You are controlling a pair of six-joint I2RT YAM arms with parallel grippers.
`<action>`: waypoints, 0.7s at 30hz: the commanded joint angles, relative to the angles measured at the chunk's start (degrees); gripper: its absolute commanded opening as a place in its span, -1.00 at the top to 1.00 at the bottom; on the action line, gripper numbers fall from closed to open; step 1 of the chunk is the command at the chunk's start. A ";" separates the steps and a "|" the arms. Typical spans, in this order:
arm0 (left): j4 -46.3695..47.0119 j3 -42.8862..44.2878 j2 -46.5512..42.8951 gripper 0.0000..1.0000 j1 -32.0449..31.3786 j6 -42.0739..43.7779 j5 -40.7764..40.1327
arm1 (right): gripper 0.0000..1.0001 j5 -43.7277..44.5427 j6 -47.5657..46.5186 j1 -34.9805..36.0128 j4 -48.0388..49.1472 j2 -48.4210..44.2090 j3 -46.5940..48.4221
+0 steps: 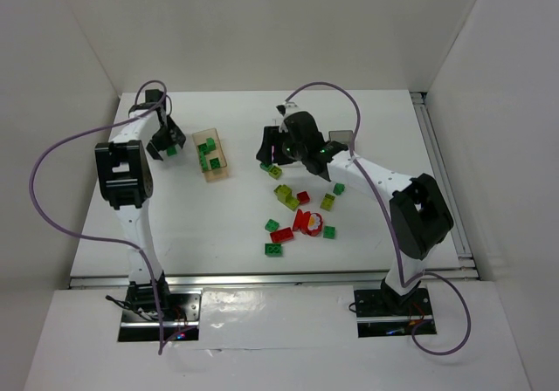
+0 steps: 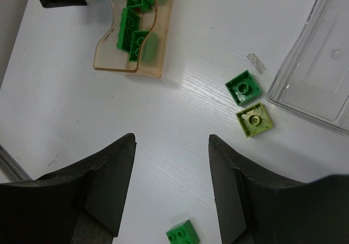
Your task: Sort the legos into containers by color
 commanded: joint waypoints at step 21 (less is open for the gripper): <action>-2.97 -3.19 -15.58 0.62 -2.93 5.94 1.50 | -0.27 0.05 -1.46 0.07 -1.40 -2.49 -2.45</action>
